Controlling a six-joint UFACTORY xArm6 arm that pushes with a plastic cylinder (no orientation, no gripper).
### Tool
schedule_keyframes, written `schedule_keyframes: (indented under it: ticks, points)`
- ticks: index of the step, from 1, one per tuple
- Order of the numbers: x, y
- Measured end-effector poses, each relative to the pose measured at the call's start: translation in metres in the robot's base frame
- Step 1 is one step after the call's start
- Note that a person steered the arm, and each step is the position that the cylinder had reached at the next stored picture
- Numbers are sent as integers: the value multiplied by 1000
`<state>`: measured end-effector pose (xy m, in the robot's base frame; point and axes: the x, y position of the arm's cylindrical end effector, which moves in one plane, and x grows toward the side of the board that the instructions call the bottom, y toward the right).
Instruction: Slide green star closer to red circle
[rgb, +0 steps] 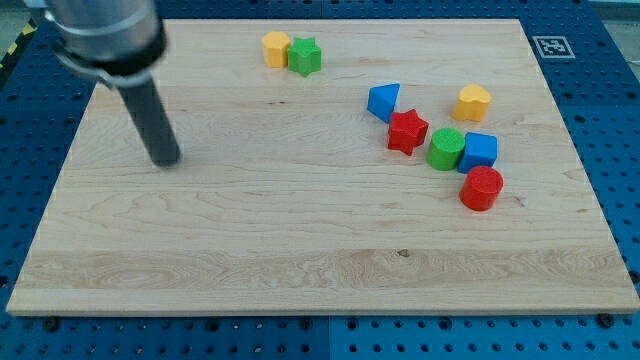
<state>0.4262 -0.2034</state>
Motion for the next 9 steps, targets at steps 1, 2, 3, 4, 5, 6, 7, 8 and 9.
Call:
schedule_keyframes:
  ticks: [1, 2, 3, 4, 5, 6, 7, 8, 9]
  points:
    - [-87, -9]
    - [-159, 25]
    - [-219, 72]
    - [-234, 114]
    - [-218, 185]
    - [-158, 193]
    - [-89, 181]
    - [-80, 166]
    - [-103, 164]
